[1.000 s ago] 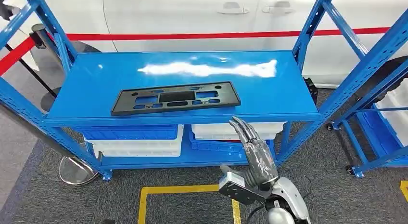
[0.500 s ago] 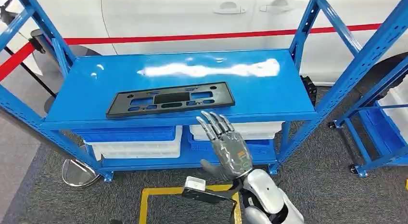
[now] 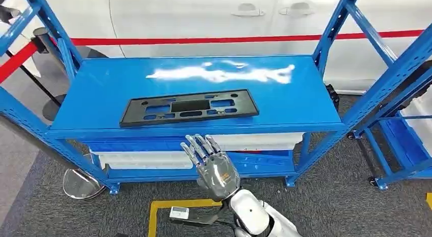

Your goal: Take the parts from the cabinet and place them on the table.

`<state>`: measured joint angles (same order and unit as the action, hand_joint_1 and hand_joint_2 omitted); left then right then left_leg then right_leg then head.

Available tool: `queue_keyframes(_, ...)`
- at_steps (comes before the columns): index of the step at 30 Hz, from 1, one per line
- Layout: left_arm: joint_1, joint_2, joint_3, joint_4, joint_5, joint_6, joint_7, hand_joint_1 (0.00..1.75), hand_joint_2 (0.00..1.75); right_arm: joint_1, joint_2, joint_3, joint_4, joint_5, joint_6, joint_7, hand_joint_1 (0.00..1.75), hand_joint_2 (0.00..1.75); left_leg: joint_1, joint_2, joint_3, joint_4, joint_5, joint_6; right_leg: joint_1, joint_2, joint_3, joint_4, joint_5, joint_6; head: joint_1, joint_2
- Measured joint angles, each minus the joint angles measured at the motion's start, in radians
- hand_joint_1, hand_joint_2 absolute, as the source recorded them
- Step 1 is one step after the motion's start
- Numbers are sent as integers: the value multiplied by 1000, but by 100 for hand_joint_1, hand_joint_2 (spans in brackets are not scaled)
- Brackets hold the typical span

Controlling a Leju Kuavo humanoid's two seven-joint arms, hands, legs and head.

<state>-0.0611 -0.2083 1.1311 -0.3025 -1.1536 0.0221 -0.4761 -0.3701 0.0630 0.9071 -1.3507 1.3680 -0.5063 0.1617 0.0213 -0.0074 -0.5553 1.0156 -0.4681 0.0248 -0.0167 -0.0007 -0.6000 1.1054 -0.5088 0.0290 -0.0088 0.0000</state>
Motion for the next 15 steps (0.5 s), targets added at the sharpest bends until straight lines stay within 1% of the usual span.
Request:
queue_keyframes(1, -2, 2, 7, 0, -11, -5, -1, 0, 0, 0, 11, 0, 28, 15, -17, -9, 0, 175, -1, 1, 2, 0, -3, 4, 2, 0, -48, 84, -40, 2, 1, 0)
queue_keyframes(2, -4, 3, 16, 2, -18, -11, -3, 0, 0, 4, 19, -1, 55, 29, -29, -18, 0, 175, -4, 1, 4, 0, -6, 7, 2, 0, -99, 165, -73, 3, 2, 0)
queue_keyframes(3, -4, 3, 22, 3, -27, -13, -5, 0, 0, 9, 26, -5, 80, 42, -40, -28, 0, 175, -6, 0, 8, 1, -11, 9, 3, 0, -137, 219, -85, 1, 1, 0)
queue_keyframes(4, -4, 5, 29, 6, -34, -19, -6, 0, 0, 15, 35, -11, 107, 56, -51, -39, 0, 175, -9, -1, 15, 1, -16, 9, 3, 0, -155, 228, -72, -2, 2, 0)
queue_keyframes(5, -3, 6, 35, 8, -42, -22, -7, 0, 0, 19, 42, -16, 126, 65, -60, -47, 0, 175, -11, -2, 24, 1, -23, 9, 5, 0, -149, 192, -36, -8, 2, 0)
queue_keyframes(6, -3, 7, 45, 10, -51, -27, -10, 0, 0, 21, 57, -26, 157, 82, -76, -61, 0, 175, -15, -3, 38, 0, -33, 7, 10, 1, -117, 107, 29, -20, 3, 0)
queue_keyframes(7, -4, 7, 49, 11, -58, -31, -11, 0, 0, 22, 67, -34, 178, 93, -88, -72, 0, 175, -19, -3, 52, 0, -41, 6, 16, 0, -80, 14, 86, -31, 3, 0)
queue_keyframes(8, -3, 6, 53, 15, -66, -35, -13, 0, 0, 23, 77, -42, 198, 104, -100, -82, 0, 175, -17, -2, 55, -3, -50, 4, 23, -1, -56, -59, 120, -47, 3, 0)
queue_keyframes(9, -8, 6, 60, 22, -74, -42, -14, 0, 0, 23, 86, -50, 225, 117, -114, -94, 0, 175, -20, -2, 63, -4, -54, -2, 28, -1, -58, -55, 78, -54, -8, 0)
queue_keyframes(10, -11, 8, 69, 22, -82, -44, -15, 0, 0, 25, 100, -58, 245, 132, -126, -107, 0, 175, -16, 1, 61, -8, -57, -10, 31, 3, -48, -80, 84, -55, -3, 0)
queue_keyframes(11, -12, 8, 73, 22, -86, -47, -16, 0, 0, 31, 107, -66, 261, 141, -133, -115, 0, 175, -14, 1, 66, -21, -58, -16, 33, 2, -45, -84, 96, -59, -3, 0)
queue_keyframes(12, -12, 9, 78, 26, -96, -52, -18, 0, 0, 35, 117, -75, 285, 155, -147, -128, 0, 175, -17, 2, 79, -9, -46, -24, 32, 5, -35, -93, 92, -64, -3, 0)
queue_keyframes(13, -14, 11, 84, 27, -104, -56, -19, 0, 0, 37, 130, -82, 303, 168, -159, -140, 0, 175, -20, 2, 88, -4, -45, -27, 23, 9, -14, -102, 91, -68, -3, 0)
queue_keyframes(14, -15, 16, 91, 28, -110, -60, -20, 0, 0, 40, 138, -88, 317, 179, -170, -149, 0, 175, -16, 4, 77, 33, -52, -28, 20, 6, 5, -115, 86, -73, -2, 0)
queue_keyframes(15, -18, 17, 93, 30, -116, -63, -21, 0, 0, 39, 146, -91, 328, 185, -180, -155, 0, 175, -16, 3, 46, 92, -64, -33, 17, 4, 18, -118, 79, -78, -9, 0)
